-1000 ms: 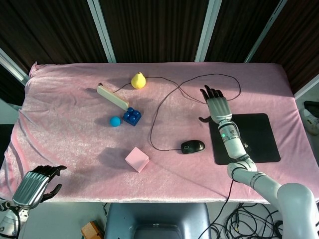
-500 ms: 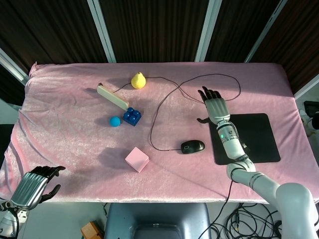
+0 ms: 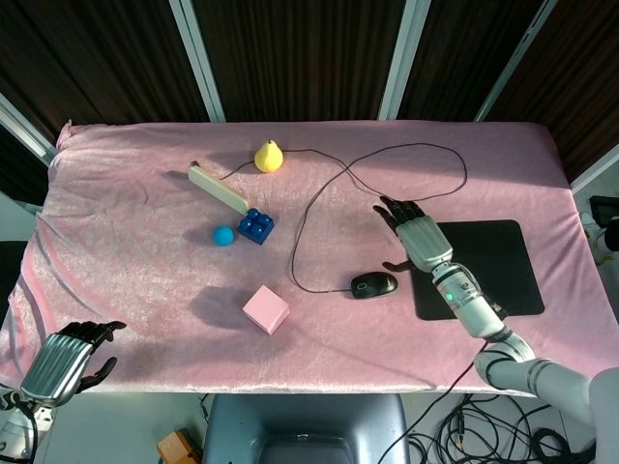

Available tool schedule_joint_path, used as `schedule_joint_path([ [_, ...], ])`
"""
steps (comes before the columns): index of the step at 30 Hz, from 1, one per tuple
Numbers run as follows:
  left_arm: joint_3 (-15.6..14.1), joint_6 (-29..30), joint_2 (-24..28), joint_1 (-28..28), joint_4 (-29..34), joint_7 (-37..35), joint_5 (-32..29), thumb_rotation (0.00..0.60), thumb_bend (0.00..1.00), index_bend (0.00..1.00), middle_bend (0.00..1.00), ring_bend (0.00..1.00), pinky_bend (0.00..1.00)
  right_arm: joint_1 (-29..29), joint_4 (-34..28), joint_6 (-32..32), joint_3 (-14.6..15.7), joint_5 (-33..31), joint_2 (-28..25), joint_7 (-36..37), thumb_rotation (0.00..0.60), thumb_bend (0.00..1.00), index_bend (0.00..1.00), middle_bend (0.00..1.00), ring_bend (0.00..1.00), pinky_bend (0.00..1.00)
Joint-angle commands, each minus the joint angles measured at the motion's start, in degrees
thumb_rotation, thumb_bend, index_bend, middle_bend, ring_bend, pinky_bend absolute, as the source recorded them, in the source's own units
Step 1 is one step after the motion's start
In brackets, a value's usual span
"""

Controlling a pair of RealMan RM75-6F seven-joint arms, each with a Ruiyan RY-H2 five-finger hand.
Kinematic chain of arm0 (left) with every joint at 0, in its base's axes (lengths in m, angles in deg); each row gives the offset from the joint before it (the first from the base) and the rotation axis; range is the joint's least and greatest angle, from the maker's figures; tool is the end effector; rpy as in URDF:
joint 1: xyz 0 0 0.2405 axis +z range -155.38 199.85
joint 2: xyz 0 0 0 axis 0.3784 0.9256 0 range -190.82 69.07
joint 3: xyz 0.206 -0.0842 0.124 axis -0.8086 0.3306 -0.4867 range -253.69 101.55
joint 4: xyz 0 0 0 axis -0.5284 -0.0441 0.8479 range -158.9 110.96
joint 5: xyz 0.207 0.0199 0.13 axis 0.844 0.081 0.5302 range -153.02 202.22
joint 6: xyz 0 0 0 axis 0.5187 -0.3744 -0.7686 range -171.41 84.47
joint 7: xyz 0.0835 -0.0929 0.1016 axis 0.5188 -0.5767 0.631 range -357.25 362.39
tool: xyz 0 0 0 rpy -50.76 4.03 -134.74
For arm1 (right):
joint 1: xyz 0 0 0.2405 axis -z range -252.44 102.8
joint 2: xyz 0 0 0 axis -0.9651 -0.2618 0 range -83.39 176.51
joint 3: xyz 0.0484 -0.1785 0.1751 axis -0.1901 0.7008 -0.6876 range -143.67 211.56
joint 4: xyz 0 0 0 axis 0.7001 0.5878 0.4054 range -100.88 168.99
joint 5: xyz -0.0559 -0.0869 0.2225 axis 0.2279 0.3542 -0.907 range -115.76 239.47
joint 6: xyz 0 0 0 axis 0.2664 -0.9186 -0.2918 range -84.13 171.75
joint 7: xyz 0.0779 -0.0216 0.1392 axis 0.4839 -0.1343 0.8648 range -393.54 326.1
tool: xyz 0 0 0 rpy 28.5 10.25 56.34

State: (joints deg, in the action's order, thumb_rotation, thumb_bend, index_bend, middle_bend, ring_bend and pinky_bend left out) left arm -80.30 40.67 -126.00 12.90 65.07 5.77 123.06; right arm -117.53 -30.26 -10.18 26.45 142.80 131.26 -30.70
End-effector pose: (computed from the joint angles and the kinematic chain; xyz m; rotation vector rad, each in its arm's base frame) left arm -0.3016 0.1902 0.0919 -1.7238 -0.7774 -0.9077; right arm -0.2138 -0.4237 0.0024 1.8704 -0.7679 0.9184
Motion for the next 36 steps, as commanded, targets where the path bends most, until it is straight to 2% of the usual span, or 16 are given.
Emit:
schedule_joint_path([
  [1,0.1,0.4,-0.2,0.2,0.1,0.9,0.1,0.600,0.31,0.32,0.48,0.42,0.48,2.0,-2.6,-1.8,2.4,2.3,-2.3,0.4,0.600,0.28,0.12,0.09,0.13,0.23],
  [6,0.1,0.6,-0.3,0.3,0.2,1.1,0.4,0.600,0.31,0.32,0.48,0.42,0.48,2.8,-4.3,-0.3,5.0,3.9,-4.6,1.0,0.600,0.28,0.11,0.09,0.13,0.23],
  [11,0.1,0.5,-0.4,0.3,0.1,1.2,0.3,0.600,0.31,0.32,0.48,0.42,0.48,2.7,-4.1,0.7,6.0,4.6,-4.9,1.0,0.600,0.28,0.11,0.09,0.13,0.23],
  [16,0.2,0.4,-0.5,0.3,0.1,1.4,0.2,0.600,0.31,0.32,0.48,0.42,0.48,1.4,-2.9,4.7,7.0,4.8,-3.6,2.8,0.600,0.28,0.11,0.09,0.13,0.23],
  [24,0.2,0.5,-0.5,0.4,0.1,1.2,0.1,0.600,0.31,0.32,0.48,0.42,0.48,0.3,-0.6,7.2,7.6,5.4,-1.1,4.0,0.600,0.28,0.13,0.13,0.16,0.23],
  [28,0.2,0.5,-0.4,0.4,0.1,1.1,0.0,0.600,0.31,0.32,0.48,0.42,0.48,0.0,0.9,7.6,7.3,5.0,0.4,3.2,0.600,0.28,0.18,0.17,0.21,0.26],
  [36,0.2,0.3,-0.5,0.3,0.0,1.2,0.3,0.600,0.31,0.32,0.48,0.42,0.48,-0.6,4.7,8.3,6.2,3.7,4.1,1.2,0.600,0.28,0.35,0.31,0.37,0.41],
])
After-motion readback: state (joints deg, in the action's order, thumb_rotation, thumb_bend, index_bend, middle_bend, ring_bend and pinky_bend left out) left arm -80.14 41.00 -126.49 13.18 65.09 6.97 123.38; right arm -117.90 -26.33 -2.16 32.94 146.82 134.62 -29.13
